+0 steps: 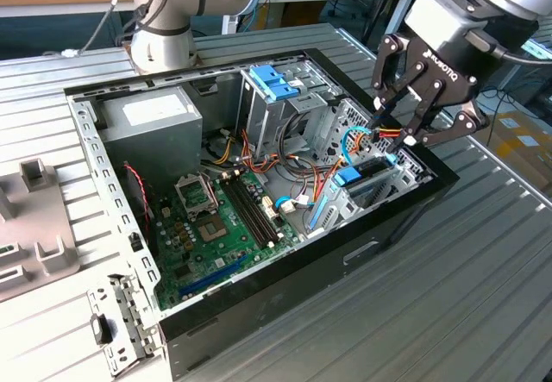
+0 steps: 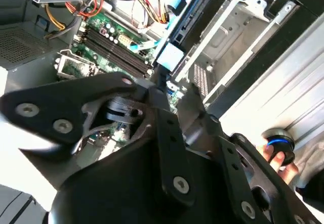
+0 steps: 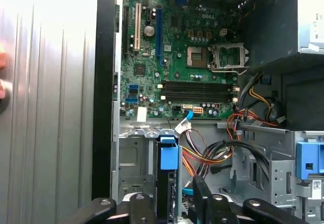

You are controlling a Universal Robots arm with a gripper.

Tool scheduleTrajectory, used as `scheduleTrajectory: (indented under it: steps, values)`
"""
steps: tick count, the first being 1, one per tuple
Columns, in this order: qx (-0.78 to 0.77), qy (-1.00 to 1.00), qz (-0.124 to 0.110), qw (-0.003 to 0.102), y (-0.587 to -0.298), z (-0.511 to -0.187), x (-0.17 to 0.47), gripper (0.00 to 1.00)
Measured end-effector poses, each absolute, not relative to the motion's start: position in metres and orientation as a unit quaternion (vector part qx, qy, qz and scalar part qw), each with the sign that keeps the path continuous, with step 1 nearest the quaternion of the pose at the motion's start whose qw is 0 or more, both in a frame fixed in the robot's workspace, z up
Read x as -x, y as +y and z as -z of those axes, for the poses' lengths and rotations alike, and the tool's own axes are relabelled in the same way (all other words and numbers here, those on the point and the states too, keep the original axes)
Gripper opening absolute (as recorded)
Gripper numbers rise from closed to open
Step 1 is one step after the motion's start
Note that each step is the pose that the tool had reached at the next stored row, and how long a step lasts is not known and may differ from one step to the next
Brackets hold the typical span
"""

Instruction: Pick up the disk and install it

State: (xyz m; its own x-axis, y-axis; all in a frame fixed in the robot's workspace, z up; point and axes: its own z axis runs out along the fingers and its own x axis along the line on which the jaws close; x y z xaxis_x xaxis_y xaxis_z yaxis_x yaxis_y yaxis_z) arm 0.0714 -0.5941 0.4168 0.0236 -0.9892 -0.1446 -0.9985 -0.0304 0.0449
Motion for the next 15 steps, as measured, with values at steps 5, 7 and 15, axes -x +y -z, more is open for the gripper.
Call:
scheduleTrajectory:
  steps: [5,7,15]
  values:
    - [0.713,0.695,-0.089,0.037,-0.594,-0.415,-0.129,0.11]
    - [0.713,0.694,-0.092,0.037,-0.594,-0.415,-0.145,0.11]
    - [0.712,0.694,-0.095,0.039,-0.594,-0.415,-0.161,0.11]
